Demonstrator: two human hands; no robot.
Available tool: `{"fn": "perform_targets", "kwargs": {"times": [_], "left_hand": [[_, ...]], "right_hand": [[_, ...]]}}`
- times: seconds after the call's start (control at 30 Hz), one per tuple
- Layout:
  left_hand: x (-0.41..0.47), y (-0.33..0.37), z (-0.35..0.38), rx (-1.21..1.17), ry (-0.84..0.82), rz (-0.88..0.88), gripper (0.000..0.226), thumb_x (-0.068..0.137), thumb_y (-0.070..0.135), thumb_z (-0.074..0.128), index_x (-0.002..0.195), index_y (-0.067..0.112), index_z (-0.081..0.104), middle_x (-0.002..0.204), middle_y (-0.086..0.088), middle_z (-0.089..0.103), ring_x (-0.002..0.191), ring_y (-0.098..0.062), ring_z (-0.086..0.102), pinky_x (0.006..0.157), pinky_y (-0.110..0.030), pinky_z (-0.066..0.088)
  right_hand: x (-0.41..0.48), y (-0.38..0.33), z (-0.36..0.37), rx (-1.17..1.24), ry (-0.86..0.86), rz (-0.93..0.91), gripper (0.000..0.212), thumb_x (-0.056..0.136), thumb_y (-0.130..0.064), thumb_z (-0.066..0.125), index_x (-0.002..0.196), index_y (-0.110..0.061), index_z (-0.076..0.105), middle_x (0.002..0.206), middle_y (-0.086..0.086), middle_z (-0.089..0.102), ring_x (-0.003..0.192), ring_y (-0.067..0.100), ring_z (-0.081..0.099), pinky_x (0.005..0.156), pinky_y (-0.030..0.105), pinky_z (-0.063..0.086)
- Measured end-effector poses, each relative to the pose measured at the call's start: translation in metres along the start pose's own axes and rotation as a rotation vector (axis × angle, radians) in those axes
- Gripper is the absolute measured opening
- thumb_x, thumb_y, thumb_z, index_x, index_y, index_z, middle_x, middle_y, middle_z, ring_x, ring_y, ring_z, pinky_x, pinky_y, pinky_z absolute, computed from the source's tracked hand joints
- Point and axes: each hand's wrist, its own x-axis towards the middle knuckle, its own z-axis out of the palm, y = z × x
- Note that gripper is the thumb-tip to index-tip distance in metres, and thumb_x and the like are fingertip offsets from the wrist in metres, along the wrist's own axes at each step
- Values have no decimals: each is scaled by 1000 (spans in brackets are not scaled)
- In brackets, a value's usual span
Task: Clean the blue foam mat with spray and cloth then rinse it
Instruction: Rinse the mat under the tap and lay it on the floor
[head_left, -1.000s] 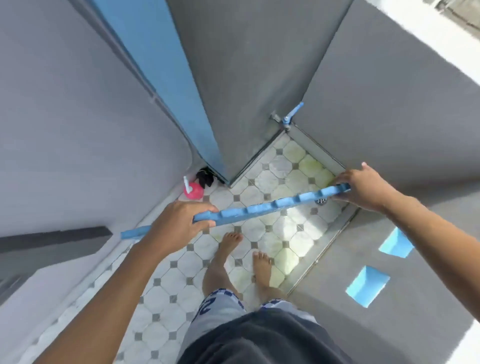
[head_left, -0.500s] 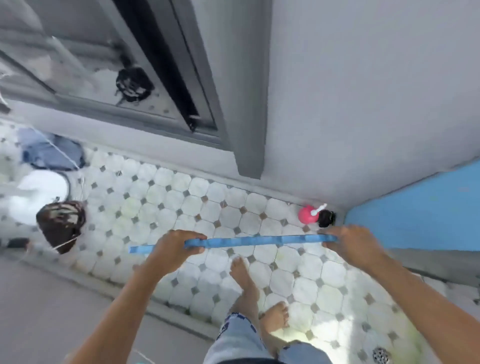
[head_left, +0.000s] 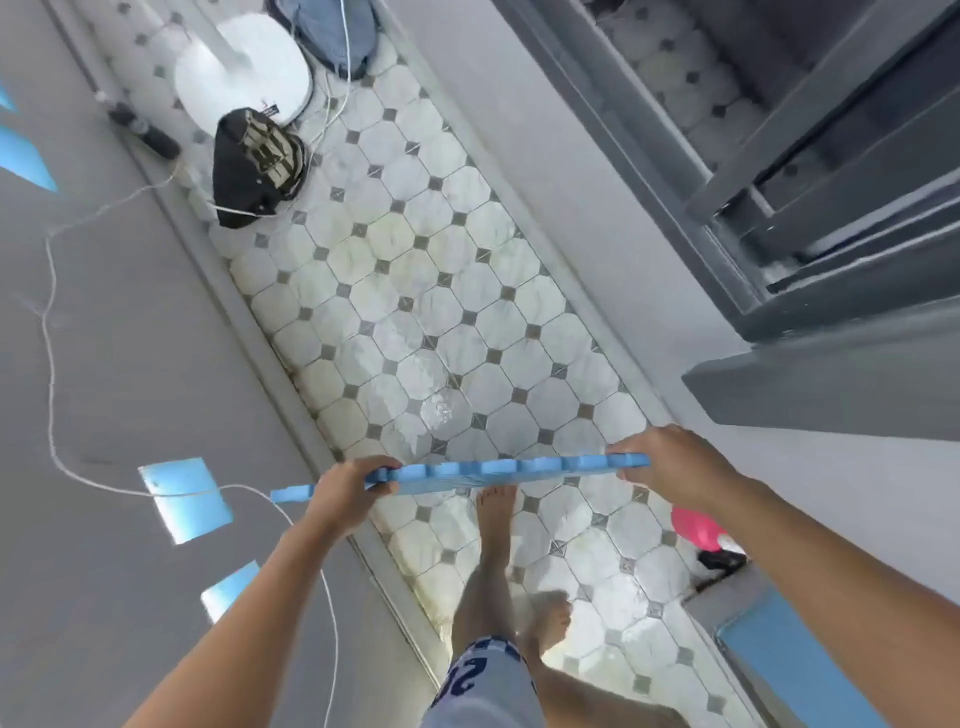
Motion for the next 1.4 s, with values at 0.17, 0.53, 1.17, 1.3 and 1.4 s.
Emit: {"fn": "perform_targets", "kwargs": {"times": [0.17,0.53,1.17,1.3,1.4], "left_hand": [[50,-9,13,-99,24,-62,27,94,31,73,121,28,74,106,7,68,106,-20,65,80,-27,35],[145,-34,-23,-262,244,-51,20,89,23,79,105,15,70,104,-9,73,95,-33,67,78,-36,50],[223,-29,-3,97,257,-143,70,98,36,62,157,13,33,161,-16,37,148,-36,35,118,-57,32],[196,10,53,27,207,-45,68,100,37,61,157,12,34,157,-19,40,143,-39,41,112,-53,40],[169,52,108,-17,129,65,66,100,34,63,156,11,37,155,-19,42,141,-39,42,110,-51,41]], "right_hand": [[101,21,4,-48,54,26,23,93,-34,69,110,-50,68,102,-7,61,112,27,55,88,34,29],[270,-37,-51,-201,378,-121,23,93,-28,71,114,-20,63,118,10,56,127,33,44,118,52,15],[303,-62,30,1,440,-109,66,95,-14,61,157,-13,37,168,16,22,157,32,14,125,49,17],[239,-22,105,339,356,37,51,94,-8,63,144,-7,54,156,19,41,149,33,31,122,35,23],[180,23,160,550,335,177,35,92,-5,64,127,-7,65,135,13,61,131,28,53,109,29,36]]}}
